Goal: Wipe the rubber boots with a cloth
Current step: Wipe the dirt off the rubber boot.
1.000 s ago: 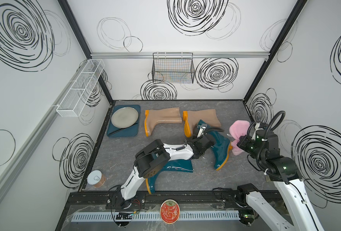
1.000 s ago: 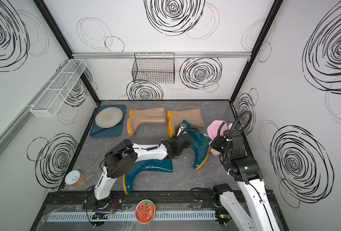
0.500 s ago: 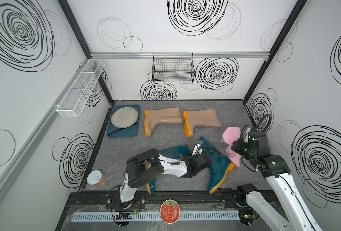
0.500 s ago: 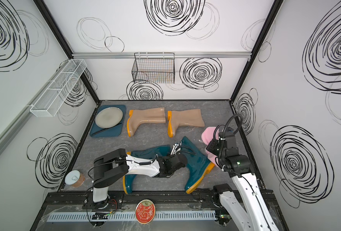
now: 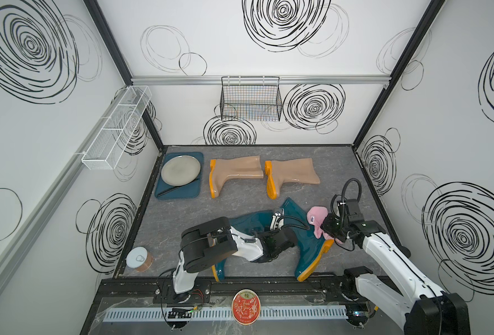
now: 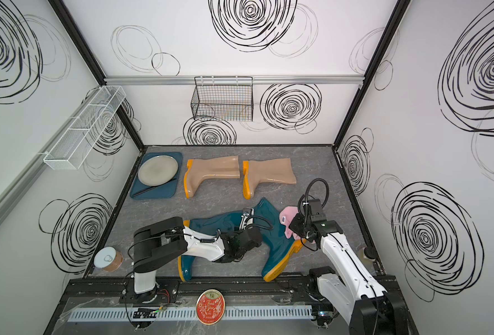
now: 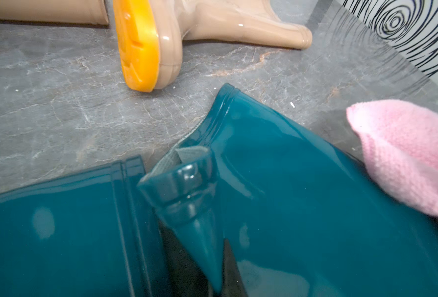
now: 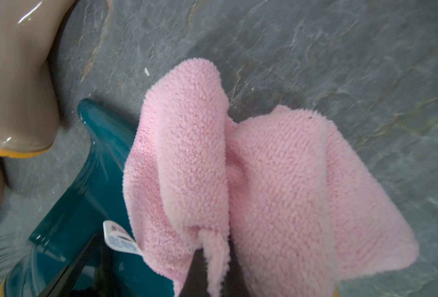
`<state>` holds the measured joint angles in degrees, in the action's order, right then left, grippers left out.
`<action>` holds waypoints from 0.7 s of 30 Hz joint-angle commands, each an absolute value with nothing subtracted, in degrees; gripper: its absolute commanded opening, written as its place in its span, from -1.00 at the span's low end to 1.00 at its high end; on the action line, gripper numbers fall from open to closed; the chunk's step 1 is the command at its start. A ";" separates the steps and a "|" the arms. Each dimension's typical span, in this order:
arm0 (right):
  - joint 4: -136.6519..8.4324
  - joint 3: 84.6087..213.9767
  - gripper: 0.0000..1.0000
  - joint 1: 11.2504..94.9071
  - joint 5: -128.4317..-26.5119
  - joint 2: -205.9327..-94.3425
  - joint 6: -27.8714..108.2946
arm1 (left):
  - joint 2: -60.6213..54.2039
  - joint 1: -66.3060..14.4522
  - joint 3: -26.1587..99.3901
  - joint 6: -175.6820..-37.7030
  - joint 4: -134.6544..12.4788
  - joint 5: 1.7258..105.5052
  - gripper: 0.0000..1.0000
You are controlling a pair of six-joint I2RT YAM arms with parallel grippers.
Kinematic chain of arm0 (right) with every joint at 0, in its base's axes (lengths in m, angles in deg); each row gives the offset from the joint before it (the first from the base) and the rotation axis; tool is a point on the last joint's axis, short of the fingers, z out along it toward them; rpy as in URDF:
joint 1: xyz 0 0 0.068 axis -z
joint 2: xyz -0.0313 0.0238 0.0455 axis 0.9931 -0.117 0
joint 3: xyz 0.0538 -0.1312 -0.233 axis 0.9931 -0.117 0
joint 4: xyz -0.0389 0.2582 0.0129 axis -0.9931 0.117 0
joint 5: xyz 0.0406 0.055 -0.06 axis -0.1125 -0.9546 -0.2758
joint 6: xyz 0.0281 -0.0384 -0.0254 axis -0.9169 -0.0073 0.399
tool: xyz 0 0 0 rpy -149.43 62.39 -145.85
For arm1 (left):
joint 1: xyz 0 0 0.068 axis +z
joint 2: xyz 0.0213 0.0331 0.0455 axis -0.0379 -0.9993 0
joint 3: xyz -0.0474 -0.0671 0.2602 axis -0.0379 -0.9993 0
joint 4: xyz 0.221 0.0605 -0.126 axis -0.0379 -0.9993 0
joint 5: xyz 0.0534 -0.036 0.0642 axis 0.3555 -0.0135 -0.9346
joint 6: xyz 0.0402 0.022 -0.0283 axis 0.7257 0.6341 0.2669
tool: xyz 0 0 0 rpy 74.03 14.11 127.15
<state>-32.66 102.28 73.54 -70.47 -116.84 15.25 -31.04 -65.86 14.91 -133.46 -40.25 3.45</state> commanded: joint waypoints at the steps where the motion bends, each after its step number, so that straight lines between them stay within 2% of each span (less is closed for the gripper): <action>1: -36.41 100.97 -1.00 76.20 -65.52 -119.63 15.00 | -28.24 -64.25 14.53 -133.26 -33.32 0.41 -1.00; 5: -34.82 105.75 -1.00 79.57 -61.26 -123.18 17.30 | -28.76 -63.15 15.13 -133.07 -30.47 1.18 -1.00; 9: -29.93 113.19 -1.00 83.52 -71.09 -124.12 22.15 | -29.44 -62.52 16.17 -131.66 -27.91 0.45 -1.00; 13: -25.35 116.67 -1.00 77.16 -75.39 -119.67 20.08 | -30.41 -62.10 16.51 -131.96 -26.79 -0.69 -1.00; 16: -24.46 116.75 -1.00 71.74 -74.96 -113.90 17.04 | -31.28 -61.42 16.83 -134.45 -26.86 -1.74 -1.00; 21: -19.45 129.25 -1.00 70.14 -73.83 -109.69 15.35 | -33.38 -60.11 19.54 -137.65 -28.51 -1.49 -1.00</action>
